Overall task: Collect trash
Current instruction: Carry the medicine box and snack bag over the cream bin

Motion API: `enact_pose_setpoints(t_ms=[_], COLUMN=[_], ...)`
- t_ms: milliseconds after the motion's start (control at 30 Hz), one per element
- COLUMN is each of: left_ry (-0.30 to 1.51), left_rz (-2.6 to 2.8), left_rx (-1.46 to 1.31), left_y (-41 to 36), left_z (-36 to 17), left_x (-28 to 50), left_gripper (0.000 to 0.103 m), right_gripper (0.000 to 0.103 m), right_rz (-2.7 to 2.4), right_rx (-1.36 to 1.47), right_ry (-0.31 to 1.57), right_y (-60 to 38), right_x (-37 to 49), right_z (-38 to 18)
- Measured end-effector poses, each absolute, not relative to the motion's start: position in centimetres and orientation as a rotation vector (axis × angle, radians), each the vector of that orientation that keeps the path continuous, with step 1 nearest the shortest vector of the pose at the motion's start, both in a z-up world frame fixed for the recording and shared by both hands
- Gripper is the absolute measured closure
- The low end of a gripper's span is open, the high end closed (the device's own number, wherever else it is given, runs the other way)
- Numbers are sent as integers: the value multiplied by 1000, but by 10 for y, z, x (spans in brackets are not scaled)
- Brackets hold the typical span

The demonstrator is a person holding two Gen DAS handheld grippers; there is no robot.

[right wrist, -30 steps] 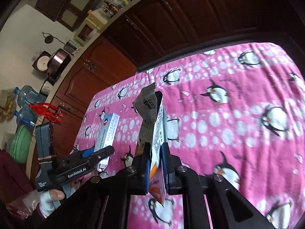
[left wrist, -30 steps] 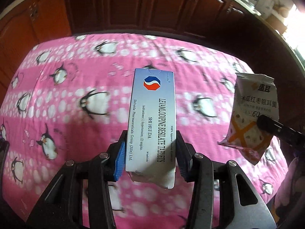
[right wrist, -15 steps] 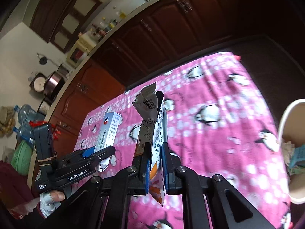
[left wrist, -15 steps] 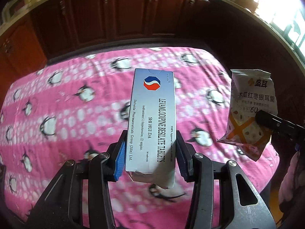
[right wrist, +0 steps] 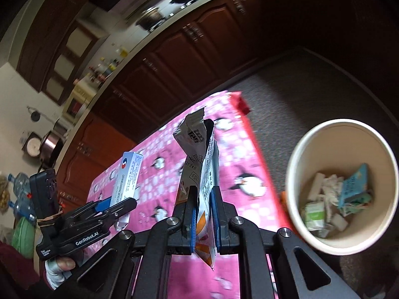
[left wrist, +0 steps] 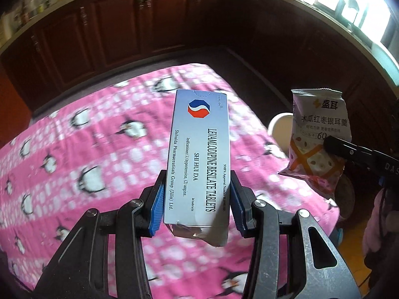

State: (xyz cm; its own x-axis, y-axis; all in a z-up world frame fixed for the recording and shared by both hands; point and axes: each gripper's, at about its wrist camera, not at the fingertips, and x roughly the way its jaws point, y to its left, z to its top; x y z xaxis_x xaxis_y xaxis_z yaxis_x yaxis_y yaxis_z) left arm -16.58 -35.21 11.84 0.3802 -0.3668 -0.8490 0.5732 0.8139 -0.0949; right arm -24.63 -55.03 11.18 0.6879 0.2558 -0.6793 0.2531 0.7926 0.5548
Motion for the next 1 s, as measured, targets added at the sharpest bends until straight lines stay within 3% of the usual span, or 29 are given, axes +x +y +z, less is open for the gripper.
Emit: enact_pose_setpoints(t_ms=[600,1000], left_ry=[1069,1123], left_rz=[-827,-857], left_rx=[324,347], left_y=[-496,-540], left_z=[93,62], left_x=[-197,-198], left_gripper=[59,57], right_gripper=[93,93], right_rz=[-329,-448], right_rx=[749,809], right_ry=[853,897], right_y=[-667,-701], right_x=[-296,-310], right_z=[76,41])
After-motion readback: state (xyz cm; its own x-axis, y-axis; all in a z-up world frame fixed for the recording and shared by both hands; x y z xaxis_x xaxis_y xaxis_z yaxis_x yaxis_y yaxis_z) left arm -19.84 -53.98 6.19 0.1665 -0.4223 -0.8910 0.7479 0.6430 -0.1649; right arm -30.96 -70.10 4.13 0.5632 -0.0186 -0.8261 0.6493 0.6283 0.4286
